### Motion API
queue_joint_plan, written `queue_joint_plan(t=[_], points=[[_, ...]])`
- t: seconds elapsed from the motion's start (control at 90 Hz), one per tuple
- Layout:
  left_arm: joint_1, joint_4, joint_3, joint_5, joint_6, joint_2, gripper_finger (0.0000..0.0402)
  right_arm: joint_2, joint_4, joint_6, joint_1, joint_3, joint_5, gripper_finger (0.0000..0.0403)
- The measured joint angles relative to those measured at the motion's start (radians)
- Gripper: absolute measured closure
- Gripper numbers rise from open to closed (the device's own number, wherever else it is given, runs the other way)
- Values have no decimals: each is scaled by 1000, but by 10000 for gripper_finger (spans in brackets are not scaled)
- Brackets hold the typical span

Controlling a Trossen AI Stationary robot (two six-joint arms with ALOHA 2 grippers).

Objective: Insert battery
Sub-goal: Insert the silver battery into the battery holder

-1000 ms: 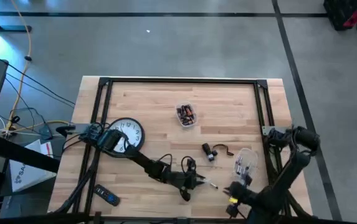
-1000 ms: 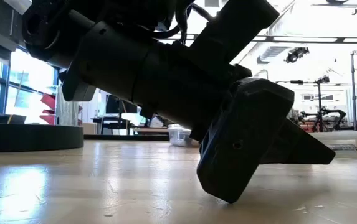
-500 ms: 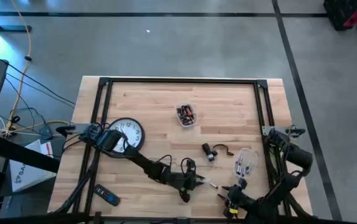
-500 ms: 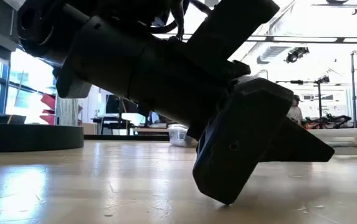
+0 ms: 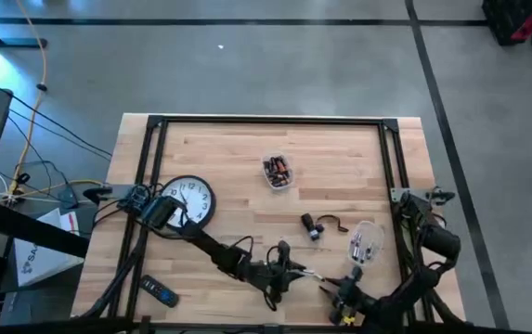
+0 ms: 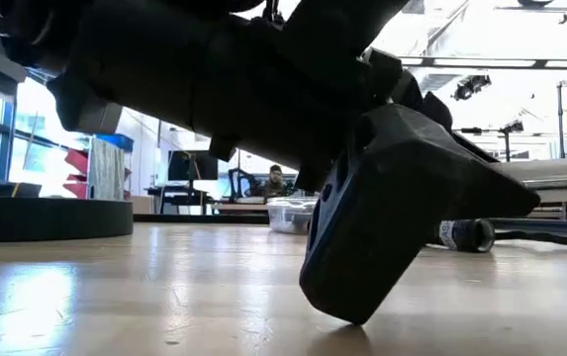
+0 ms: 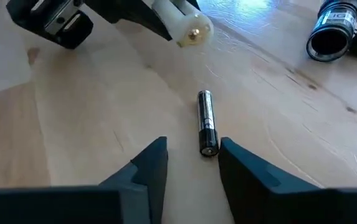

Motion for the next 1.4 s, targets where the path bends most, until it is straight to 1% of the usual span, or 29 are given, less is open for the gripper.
queue_joint_plan(t=[0.222, 0.4, 0.5, 0.6, 0.667, 0.811, 0.933, 0.989, 1.044, 1.111, 1.156, 1.2, 1.256, 1.322, 1.4], points=[[1, 30, -2, -34, 67, -5, 330, 1, 0, -23, -14, 0, -10, 336], [2, 65, -4, -42, 72, -8, 330, -6, -23, -26, -16, 5, -41, 392], [3, 34, -2, -21, 59, -9, 330, -28, -134, -25, -18, 47, -95, 396], [8, 11, -2, -11, 18, -10, 330, -61, -320, -55, -33, 127, -220, 399], [15, 1, -2, 18, -4, -10, 330, -82, -405, -116, -51, 194, -263, 400], [32, -15, -2, 73, -51, -2, 330, -114, -444, -324, -105, 308, -322, 401], [45, -15, -1, 87, -72, 6, 330, -115, -504, -519, -172, 408, -446, 402], [50, -9, -1, 104, -72, 20, 330, -116, -514, -607, -205, 434, -511, 402], [56, -2, 0, 115, -79, 22, 330, -123, -519, -693, -232, 447, -546, 402], [64, -1, 0, 131, -92, 29, 330, -159, -524, -774, -255, 438, -546, 402], [68, -1, 0, 136, -115, 30, 330, -199, -522, -801, -262, 411, -539, 402], [71, -6, 0, 136, -134, 31, 330, -242, -521, -809, -267, 369, -538, 402], [72, -9, -1, 134, -150, 31, 330, -303, -488, -810, -269, 286, -540, 402], [72, -8, -1, 133, -145, 31, 330, -391, -383, -811, -270, 167, -542, 403], [68, -9, -1, 125, -137, 31, 330, -500, -173, -833, -284, 29, -566, 403]])
